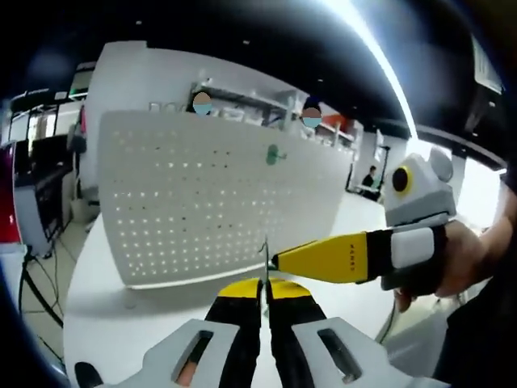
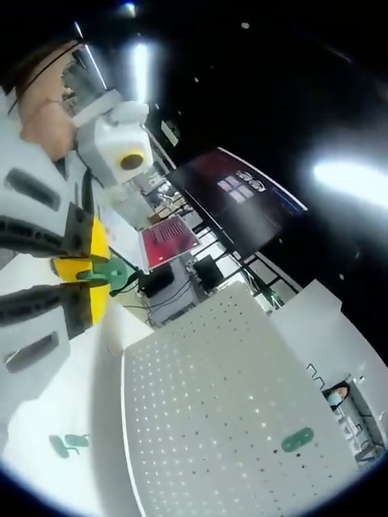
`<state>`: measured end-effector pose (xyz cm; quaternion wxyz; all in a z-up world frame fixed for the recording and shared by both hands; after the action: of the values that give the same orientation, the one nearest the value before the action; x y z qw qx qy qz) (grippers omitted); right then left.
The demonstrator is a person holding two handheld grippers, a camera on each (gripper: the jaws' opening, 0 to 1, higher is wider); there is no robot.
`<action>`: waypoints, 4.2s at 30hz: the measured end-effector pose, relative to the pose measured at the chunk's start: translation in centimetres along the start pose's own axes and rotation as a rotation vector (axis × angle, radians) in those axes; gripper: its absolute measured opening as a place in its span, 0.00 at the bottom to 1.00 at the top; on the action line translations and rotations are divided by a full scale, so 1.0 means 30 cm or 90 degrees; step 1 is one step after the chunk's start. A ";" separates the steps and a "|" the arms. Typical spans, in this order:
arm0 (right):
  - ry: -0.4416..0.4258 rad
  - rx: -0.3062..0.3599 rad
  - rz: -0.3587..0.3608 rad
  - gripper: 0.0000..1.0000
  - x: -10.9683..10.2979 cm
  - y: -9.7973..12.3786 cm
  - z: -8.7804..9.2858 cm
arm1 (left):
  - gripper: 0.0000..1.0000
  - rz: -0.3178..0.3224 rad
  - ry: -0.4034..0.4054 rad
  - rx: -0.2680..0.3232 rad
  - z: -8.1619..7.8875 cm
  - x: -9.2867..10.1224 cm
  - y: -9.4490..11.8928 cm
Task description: Insert the hook assembly into the mounting plate slot until the hook locks in place.
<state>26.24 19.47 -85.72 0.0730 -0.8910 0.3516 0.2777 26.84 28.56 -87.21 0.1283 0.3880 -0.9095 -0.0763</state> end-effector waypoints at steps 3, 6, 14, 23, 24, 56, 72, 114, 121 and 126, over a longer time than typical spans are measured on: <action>-0.001 -0.010 0.001 0.04 0.005 -0.002 0.008 | 0.01 0.000 0.005 0.006 -0.003 0.000 0.003; -0.002 -0.009 0.001 0.04 0.001 -0.005 0.006 | 0.01 -0.006 0.007 0.009 -0.007 -0.001 0.006; 0.025 -0.013 0.005 0.01 -0.007 -0.006 0.013 | 0.01 -0.016 -0.016 0.005 -0.007 0.000 0.019; 0.029 -0.020 0.010 0.00 -0.009 0.012 0.048 | 0.03 -0.016 -0.023 -0.042 0.023 0.021 0.023; 0.032 -0.023 0.009 0.00 -0.008 0.014 0.048 | 0.03 -0.014 -0.025 -0.043 0.025 0.022 0.023; 0.093 -0.008 0.002 0.00 0.003 0.029 -0.034 | 0.84 0.027 0.006 0.012 0.009 0.064 0.060; 0.182 0.098 0.088 0.00 0.031 0.087 -0.106 | 0.97 0.012 0.005 0.053 -0.024 0.079 0.075; 0.269 0.286 0.366 0.00 0.447 0.152 -0.495 | 1.00 -0.009 0.032 0.038 -0.004 0.006 0.073; 0.282 0.294 0.394 0.00 0.508 0.156 -0.538 | 1.00 -0.012 0.036 0.033 -0.001 -0.012 0.064; 0.288 0.295 0.410 0.00 0.545 0.162 -0.555 | 1.00 -0.013 0.040 0.027 0.006 -0.021 0.058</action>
<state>40.16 0.86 -80.44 0.1018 -0.7346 0.6708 -0.0013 26.01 30.21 -87.06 0.1474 0.4022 -0.9024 -0.0462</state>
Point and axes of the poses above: the point that each gripper's makers call its tool centre point, and the gripper's own axes: y roughly backward along the fingers, x roughly to its right, z roughly out of its underside, the point moved 7 cm from there along y, roughly backward along the fingers, and after that the axes turned 3 degrees about x, right-handed, at the moved point
